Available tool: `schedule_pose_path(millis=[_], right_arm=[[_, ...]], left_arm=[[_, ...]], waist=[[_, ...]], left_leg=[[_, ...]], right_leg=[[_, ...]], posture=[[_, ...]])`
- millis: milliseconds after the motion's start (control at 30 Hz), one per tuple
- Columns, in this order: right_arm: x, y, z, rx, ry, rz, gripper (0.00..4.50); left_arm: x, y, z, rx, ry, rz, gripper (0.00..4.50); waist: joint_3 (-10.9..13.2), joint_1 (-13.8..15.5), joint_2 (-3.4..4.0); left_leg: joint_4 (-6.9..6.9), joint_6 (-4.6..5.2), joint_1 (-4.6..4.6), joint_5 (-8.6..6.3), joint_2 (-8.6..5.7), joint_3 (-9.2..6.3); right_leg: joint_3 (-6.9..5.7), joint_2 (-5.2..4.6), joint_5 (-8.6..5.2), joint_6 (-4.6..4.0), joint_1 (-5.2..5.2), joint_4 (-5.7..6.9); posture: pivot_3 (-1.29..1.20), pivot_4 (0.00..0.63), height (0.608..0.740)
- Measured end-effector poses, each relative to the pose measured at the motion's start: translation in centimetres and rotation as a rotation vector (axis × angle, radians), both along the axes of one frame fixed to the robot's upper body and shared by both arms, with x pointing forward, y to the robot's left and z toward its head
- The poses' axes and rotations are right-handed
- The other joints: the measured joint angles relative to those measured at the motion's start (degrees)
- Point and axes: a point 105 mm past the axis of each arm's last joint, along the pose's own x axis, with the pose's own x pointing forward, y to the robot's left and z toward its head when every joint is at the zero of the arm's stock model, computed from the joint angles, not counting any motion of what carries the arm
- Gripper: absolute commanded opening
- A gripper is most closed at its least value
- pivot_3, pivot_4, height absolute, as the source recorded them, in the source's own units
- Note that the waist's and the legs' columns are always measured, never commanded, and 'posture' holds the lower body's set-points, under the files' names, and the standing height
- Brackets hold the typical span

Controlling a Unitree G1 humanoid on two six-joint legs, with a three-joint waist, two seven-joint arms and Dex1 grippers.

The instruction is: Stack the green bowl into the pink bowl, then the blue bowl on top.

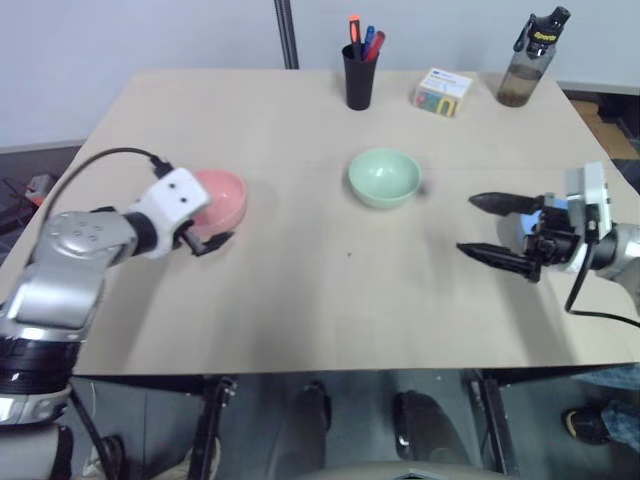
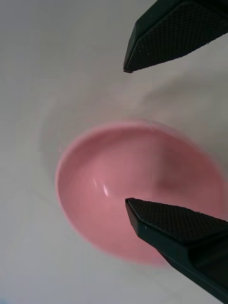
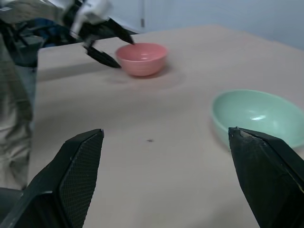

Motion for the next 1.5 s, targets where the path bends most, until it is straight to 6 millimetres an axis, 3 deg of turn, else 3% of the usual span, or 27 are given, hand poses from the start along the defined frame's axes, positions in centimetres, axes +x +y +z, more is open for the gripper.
schedule_pose_path(millis=[100, 400, 433, 667, 833, 1067, 1167, 1300, 1367, 1500], right_arm=[[-0.4, 0.9, 0.1, -0.001, -0.010, 0.030, 4.50], [-1.3, 2.1, -0.3, 0.007, -0.009, 0.055, 4.50], [-1.4, 2.1, -0.4, 0.007, -0.004, 0.054, 4.50], [-1.4, 1.8, -0.9, 0.010, 0.016, 0.032, 4.50], [-1.6, 1.5, -1.5, 0.017, 0.031, -0.005, 4.50], [-2.2, 1.0, -1.7, 0.020, 0.023, -0.064, 4.50], [-2.2, 0.6, -1.6, 0.024, 0.017, -0.101, 4.50], [-2.5, 0.5, -1.9, 0.015, 0.015, -0.140, 4.50], [-2.0, 0.2, -1.9, 0.007, -0.006, -0.188, 4.50], [-0.9, -0.3, -1.4, -0.001, -0.112, -0.258, 4.50]], left_arm=[[0.8, -0.2, -1.1, 0.046, 0.044, 0.017, 3.74], [2.1, -0.4, -1.5, 0.081, 0.074, 0.012, 0.04], [2.0, -0.7, -1.6, 0.071, 0.087, -0.002, 0.01], [-0.5, -4.9, -1.2, -0.023, 0.174, -0.239, 0.01], [-3.3, -9.6, -0.2, -0.066, 0.180, -0.515, 0.01], [-4.0, -15.3, -2.4, -0.064, 0.222, -0.788, 0.01], [-3.7, -16.1, -2.8, -0.073, 0.237, -0.827, 1.02], [-3.1, -17.2, -2.1, -0.104, 0.225, -0.863, 2.85], [-3.1, -17.4, -1.6, -0.119, 0.211, -0.869, 3.54], [-2.6, -15.8, -0.4, -0.154, 0.174, -0.801, 3.71]], waist=[[0.0, -0.1, 0.00], [0.0, 0.0, -0.03], [0.0, 0.0, -0.03], [0.0, -0.2, -0.05], [0.0, 0.1, -0.05], [0.0, 0.1, -0.06], [0.0, -0.2, -0.06], [0.0, -0.1, -0.06], [0.0, -0.2, -0.06], [0.0, -0.4, -0.05]], left_leg=[[0.00, 0.00, 0.04, 0.00, 0.02, -0.03], [0.06, 0.00, 0.01, 0.01, 0.04, -0.08], [0.06, 0.00, 0.01, 0.01, 0.04, -0.08], [0.07, 0.01, 0.03, 0.01, 0.05, -0.09], [0.15, 0.00, 0.03, 0.01, 0.05, -0.10], [0.32, 0.01, 0.00, 0.01, 0.03, -0.11], [0.32, 0.01, 0.02, 0.01, 0.04, -0.15], [0.35, 0.01, 0.00, 0.01, 0.04, -0.18], [0.36, 0.01, 0.01, 0.01, 0.04, -0.18], [0.36, 0.01, 0.03, 0.01, 0.06, -0.19]], right_leg=[[0.00, 0.05, 0.00, 0.01, 0.00, 0.07], [0.00, 0.08, 0.00, 0.00, 0.00, 0.11], [0.00, 0.08, 0.00, 0.00, 0.01, 0.11], [0.00, 0.08, 0.00, -0.02, 0.00, 0.15], [0.00, 0.08, -0.03, -0.06, 0.04, 0.17], [0.00, 0.09, -0.04, -0.07, 0.07, 0.22], [0.00, 0.13, -0.03, -0.05, 0.06, 0.27], [-0.02, 0.14, -0.02, -0.04, 0.07, 0.26], [-0.01, 0.14, -0.03, -0.04, 0.07, 0.26], [-0.02, 0.17, -0.02, -0.03, 0.06, 0.29]], posture=[[0.00, 0.150, 0.740], [0.00, 0.150, 0.740], [0.00, 0.150, 0.740], [0.00, 0.150, 0.740], [0.00, 0.150, 0.740], [0.00, 0.150, 0.740], [0.00, 0.150, 0.740], [0.00, 0.150, 0.740], [0.00, 0.150, 0.740], [0.00, 0.150, 0.740]])
